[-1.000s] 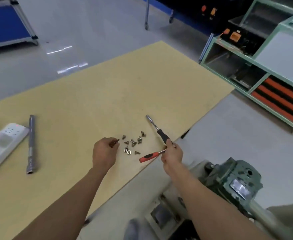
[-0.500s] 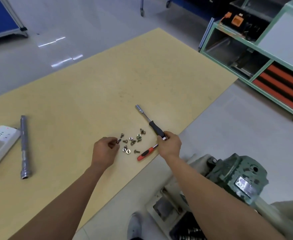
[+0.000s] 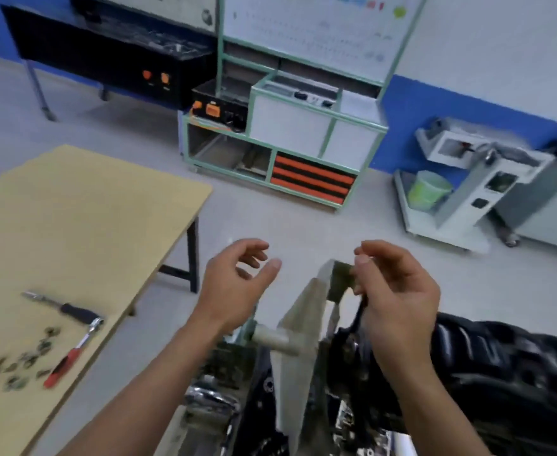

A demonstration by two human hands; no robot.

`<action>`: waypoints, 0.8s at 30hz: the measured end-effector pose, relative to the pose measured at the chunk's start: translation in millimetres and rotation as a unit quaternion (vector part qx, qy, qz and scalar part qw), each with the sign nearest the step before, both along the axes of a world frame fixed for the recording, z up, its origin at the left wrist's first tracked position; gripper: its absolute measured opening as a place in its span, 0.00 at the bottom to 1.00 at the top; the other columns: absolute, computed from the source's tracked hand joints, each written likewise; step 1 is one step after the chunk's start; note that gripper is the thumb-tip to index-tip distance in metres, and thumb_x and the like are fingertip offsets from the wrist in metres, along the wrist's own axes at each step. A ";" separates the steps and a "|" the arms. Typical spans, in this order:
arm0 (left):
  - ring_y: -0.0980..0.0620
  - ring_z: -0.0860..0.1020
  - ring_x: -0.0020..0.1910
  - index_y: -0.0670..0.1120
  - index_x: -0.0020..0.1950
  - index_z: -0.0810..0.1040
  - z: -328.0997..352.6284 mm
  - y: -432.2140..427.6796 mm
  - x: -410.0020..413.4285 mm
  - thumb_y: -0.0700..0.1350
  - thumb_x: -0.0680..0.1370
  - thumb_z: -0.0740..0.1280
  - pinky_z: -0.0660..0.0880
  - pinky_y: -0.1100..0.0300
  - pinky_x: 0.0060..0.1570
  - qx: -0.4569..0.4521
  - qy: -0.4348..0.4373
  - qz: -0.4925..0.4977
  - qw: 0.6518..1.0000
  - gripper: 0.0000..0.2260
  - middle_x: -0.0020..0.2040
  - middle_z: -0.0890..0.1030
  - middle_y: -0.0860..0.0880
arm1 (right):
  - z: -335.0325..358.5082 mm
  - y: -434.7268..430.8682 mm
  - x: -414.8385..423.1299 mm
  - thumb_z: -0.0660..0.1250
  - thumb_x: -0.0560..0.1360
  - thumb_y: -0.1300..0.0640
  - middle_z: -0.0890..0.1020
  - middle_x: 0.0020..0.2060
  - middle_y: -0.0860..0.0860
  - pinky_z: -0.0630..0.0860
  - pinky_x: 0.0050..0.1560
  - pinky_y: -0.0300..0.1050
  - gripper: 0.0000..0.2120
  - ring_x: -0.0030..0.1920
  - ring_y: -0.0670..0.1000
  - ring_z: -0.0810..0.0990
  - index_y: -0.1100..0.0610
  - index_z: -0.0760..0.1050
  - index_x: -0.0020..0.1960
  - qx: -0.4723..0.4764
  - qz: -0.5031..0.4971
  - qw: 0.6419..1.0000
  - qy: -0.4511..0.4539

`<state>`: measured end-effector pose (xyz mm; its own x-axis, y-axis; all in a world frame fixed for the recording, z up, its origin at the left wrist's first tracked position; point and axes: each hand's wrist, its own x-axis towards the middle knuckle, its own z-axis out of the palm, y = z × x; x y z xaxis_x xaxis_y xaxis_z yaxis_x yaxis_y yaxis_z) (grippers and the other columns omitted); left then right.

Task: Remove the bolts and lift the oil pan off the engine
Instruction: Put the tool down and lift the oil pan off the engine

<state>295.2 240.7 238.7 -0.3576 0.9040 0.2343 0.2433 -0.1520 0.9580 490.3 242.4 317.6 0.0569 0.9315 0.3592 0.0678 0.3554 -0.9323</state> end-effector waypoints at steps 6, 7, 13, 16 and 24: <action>0.61 0.76 0.63 0.60 0.70 0.73 20.1 32.7 181.2 0.70 0.70 0.71 0.74 0.61 0.63 -0.022 0.080 -0.226 0.971 0.31 0.66 0.77 0.61 | 28.0 8.5 245.3 0.72 0.76 0.60 0.83 0.39 0.43 0.74 0.40 0.32 0.06 0.39 0.42 0.80 0.48 0.82 0.48 0.055 -0.199 0.966 -0.158; 0.59 0.74 0.65 0.61 0.72 0.70 9.9 32.7 198.9 0.70 0.71 0.72 0.72 0.60 0.65 -0.037 0.081 -0.238 0.967 0.32 0.70 0.74 0.59 | 18.5 7.0 280.0 0.72 0.77 0.58 0.84 0.41 0.44 0.74 0.43 0.32 0.05 0.42 0.42 0.80 0.48 0.81 0.49 0.037 -0.216 0.960 -0.176; 0.62 0.60 0.77 0.59 0.81 0.56 -56.8 5.6 248.2 0.71 0.73 0.62 0.59 0.59 0.77 -0.066 0.061 -0.228 0.969 0.39 0.78 0.61 0.64 | -65.4 5.8 419.8 0.64 0.74 0.35 0.82 0.60 0.42 0.73 0.66 0.51 0.24 0.62 0.40 0.78 0.49 0.80 0.63 -0.125 -0.213 0.960 -0.134; 0.72 0.56 0.75 0.66 0.78 0.52 -65.0 4.2 264.9 0.72 0.74 0.59 0.56 0.68 0.73 -0.042 0.060 -0.202 0.977 0.35 0.73 0.57 0.77 | -95.0 23.2 430.9 0.57 0.77 0.35 0.81 0.63 0.43 0.71 0.65 0.51 0.23 0.66 0.45 0.77 0.44 0.79 0.63 -0.181 -0.118 0.974 -0.069; 0.53 0.61 0.79 0.51 0.83 0.56 -71.5 21.7 274.1 0.67 0.75 0.64 0.59 0.43 0.79 -0.061 -0.046 -0.185 0.980 0.41 0.80 0.63 0.51 | -110.5 47.8 418.9 0.67 0.74 0.38 0.80 0.62 0.65 0.74 0.65 0.59 0.32 0.62 0.63 0.79 0.63 0.77 0.65 -0.186 0.009 0.979 0.081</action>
